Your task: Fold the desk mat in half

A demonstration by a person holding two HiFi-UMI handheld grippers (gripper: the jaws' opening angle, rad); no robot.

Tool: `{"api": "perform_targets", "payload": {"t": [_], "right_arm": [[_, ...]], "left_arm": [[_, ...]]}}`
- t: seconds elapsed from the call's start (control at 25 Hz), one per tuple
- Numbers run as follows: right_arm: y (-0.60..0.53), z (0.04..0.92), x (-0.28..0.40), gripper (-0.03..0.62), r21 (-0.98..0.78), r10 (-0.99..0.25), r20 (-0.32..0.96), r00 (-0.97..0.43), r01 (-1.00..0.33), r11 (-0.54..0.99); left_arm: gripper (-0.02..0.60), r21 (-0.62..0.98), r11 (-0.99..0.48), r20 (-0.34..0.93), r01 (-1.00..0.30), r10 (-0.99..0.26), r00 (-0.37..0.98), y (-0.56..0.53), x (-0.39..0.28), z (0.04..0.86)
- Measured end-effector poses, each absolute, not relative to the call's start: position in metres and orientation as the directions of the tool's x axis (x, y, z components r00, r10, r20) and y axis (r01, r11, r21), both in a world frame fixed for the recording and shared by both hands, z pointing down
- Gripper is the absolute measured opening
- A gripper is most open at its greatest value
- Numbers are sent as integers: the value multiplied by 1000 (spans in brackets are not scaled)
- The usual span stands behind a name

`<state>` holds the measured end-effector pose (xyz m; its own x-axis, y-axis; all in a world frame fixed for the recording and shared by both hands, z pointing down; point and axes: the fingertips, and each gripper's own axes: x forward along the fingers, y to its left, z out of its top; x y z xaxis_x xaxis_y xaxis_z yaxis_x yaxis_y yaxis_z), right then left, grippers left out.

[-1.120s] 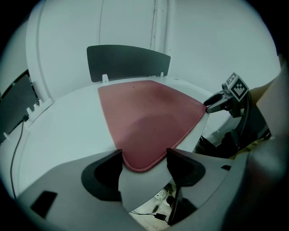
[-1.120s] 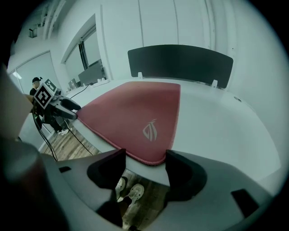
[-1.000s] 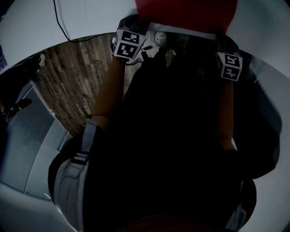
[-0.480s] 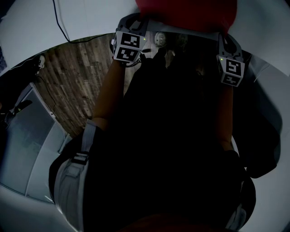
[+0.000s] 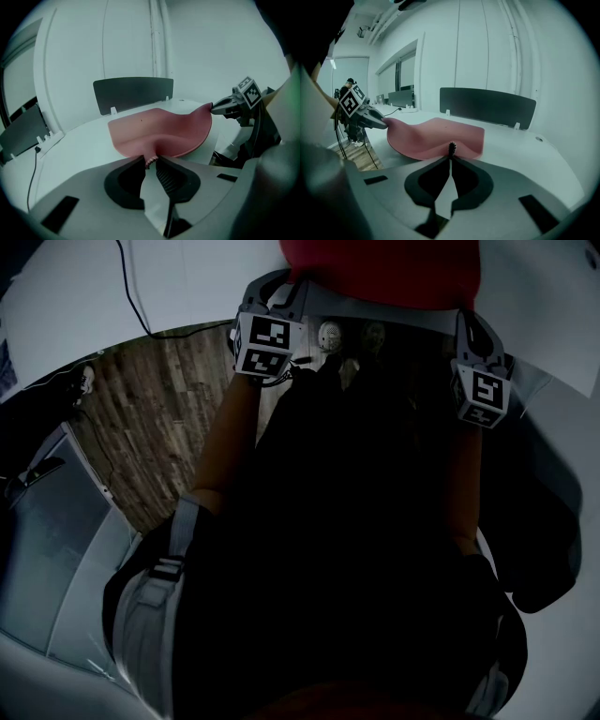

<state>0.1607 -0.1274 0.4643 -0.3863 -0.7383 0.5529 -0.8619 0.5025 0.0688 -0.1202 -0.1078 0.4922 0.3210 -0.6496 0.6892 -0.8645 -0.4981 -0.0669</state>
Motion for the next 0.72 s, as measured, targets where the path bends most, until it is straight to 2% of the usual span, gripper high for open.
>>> {"api": "perform_targets", "payload": {"t": [0.4, 0.72], "right_arm": [[-152, 443, 152, 29, 72, -786, 500, -363, -887, 456], [-169, 433, 151, 28, 73, -813, 463, -354, -898, 433]], "left_arm": [[43, -78, -517, 630, -852, -688, 360, -134, -120, 466], [35, -130, -545, 620, -828, -696, 361, -152, -119, 459]]}}
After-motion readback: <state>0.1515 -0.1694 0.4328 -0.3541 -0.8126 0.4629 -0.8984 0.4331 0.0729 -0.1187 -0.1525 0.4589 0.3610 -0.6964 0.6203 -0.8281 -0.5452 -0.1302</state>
